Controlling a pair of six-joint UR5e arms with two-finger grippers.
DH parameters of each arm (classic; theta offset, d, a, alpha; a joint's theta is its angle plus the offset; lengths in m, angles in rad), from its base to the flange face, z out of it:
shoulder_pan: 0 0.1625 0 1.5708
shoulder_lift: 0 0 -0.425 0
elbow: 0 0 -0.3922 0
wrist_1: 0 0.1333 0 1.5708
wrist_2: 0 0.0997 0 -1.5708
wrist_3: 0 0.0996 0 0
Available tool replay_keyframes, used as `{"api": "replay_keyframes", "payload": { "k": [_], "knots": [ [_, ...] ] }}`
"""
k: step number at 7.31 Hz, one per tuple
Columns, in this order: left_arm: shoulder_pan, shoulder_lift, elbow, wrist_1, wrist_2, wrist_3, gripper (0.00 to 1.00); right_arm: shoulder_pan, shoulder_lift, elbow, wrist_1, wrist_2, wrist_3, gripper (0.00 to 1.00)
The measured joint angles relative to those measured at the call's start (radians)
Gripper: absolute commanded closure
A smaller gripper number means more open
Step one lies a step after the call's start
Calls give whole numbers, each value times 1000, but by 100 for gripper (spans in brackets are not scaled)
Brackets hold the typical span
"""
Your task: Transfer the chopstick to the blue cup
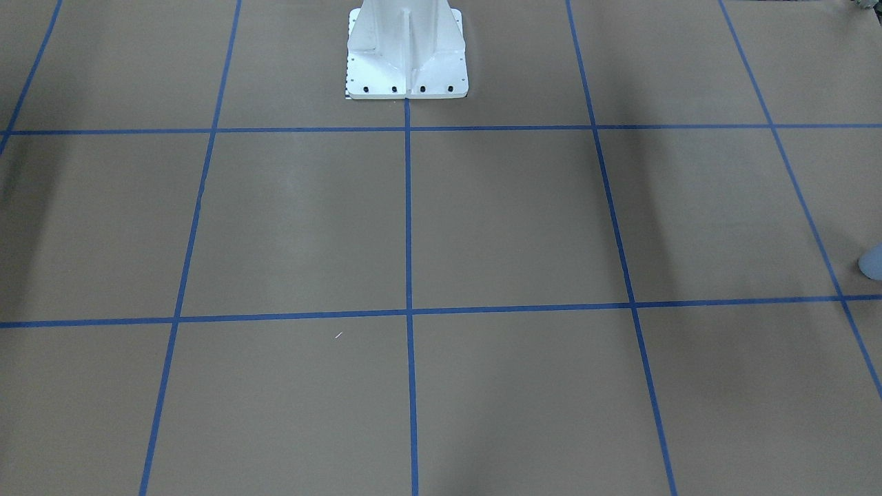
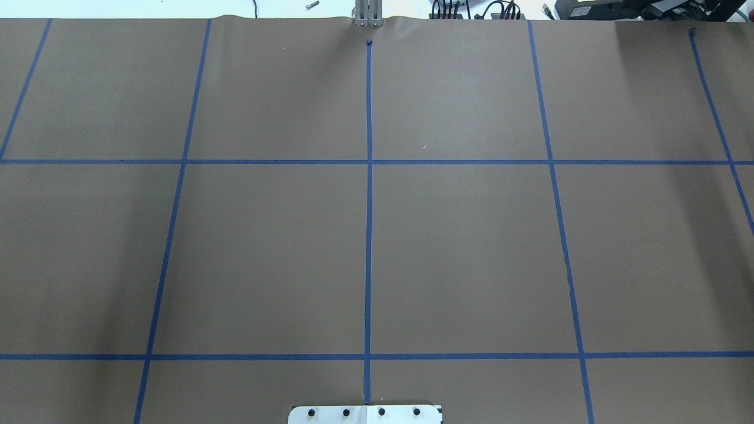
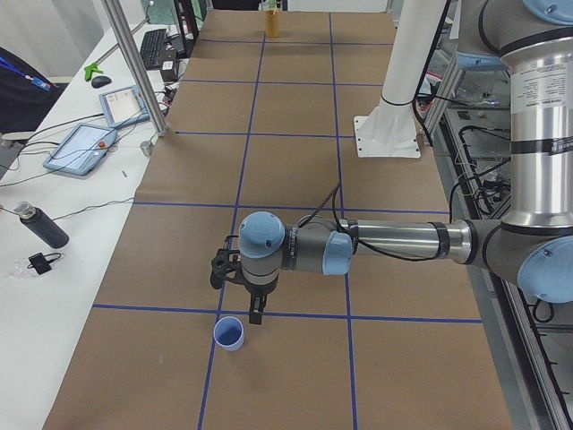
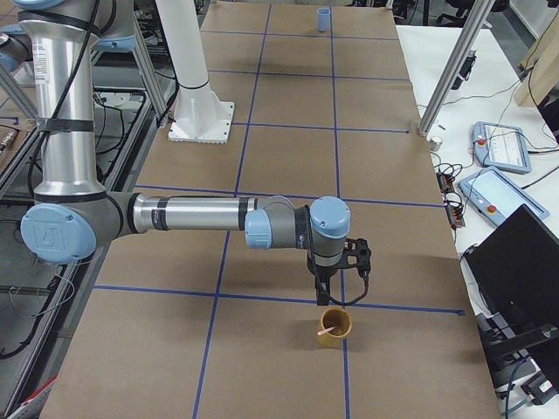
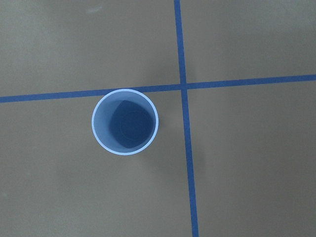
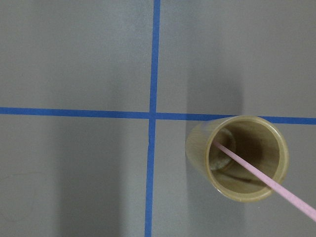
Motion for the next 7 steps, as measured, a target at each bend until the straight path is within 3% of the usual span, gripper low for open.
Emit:
{"api": "replay_keyframes", "payload": {
  "k": [3, 7],
  "knots": [
    [2, -2, -20, 1, 0, 1, 1, -4, -4, -5, 1, -3, -2, 0],
    [2, -19, -52, -4, 0, 1, 1, -29, 6, 11, 13, -72, 4, 0]
  ]
}}
